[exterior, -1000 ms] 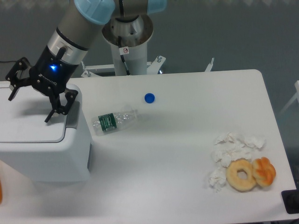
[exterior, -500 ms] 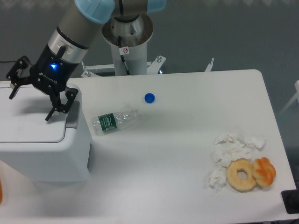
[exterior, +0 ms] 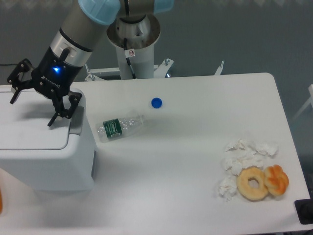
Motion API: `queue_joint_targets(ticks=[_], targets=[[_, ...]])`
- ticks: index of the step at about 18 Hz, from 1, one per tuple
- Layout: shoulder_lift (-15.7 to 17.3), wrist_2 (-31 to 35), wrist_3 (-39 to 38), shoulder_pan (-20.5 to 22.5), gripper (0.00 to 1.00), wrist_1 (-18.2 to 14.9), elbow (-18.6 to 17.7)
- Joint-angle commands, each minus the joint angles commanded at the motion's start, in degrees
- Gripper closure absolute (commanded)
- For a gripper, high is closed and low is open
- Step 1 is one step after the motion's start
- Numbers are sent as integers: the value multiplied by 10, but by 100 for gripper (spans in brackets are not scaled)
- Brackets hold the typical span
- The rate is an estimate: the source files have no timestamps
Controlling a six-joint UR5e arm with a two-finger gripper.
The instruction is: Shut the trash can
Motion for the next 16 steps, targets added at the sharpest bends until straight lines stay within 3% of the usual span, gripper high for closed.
queue_joint_targets(ticks=[9,16], targets=[[2,-1,0,1,0,1,1],[17,-4,6,32,0,4,13]])
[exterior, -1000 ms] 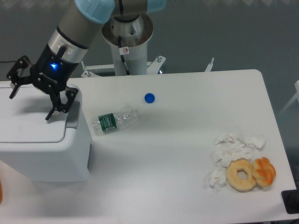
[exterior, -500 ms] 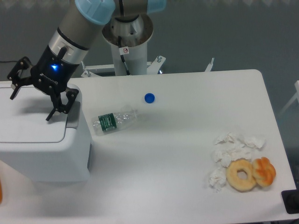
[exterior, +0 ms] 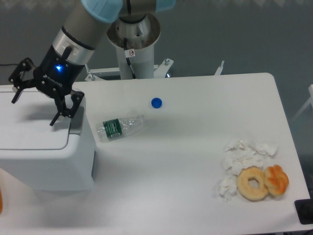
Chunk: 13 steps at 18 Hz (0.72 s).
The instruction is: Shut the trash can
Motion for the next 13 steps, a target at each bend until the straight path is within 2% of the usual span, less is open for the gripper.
queue_joint_targets(ticks=[4,7,9,13], targets=[[8,3,17,25,0,-2,10],[25,18,54,68,0,-4,11],[25,29,78,82,0,-4,13],[25,128,164,88,0,-4,12]])
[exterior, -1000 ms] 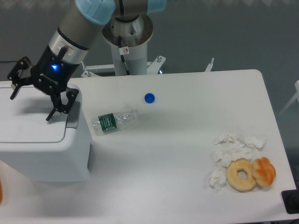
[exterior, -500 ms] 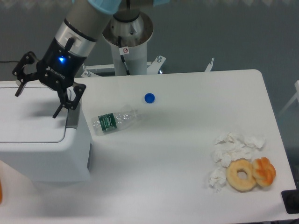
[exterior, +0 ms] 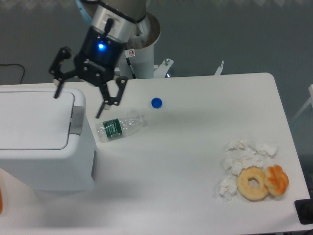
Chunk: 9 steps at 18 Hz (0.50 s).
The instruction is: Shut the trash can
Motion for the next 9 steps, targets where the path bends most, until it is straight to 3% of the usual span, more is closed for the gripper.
queue_joint_targets(ticks=[5,9], targets=[[10,109,47,1,0,-18,-8],[21,199,136,-3,0,-18,-10]])
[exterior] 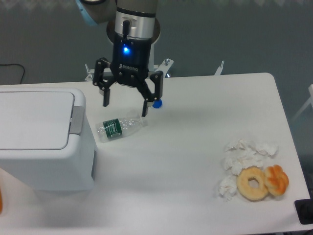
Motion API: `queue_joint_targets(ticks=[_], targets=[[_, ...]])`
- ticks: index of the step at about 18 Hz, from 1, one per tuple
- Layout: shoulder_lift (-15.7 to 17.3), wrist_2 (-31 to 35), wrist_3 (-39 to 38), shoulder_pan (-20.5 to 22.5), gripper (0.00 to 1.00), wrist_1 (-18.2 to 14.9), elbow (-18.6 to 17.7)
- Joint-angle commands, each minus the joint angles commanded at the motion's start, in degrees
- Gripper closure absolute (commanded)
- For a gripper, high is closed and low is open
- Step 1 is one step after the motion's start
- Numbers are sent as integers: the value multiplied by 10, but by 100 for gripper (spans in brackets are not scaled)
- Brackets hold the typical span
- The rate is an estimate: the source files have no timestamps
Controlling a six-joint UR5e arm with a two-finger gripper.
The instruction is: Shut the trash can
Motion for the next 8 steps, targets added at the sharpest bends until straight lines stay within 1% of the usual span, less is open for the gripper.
queue_joint_targets(ticks=[4,6,8], targets=[[4,65,59,-1,0,-5,-9],[7,78,81,-1,0,-12,-12],[9,83,85,-3,0,-12,-14]])
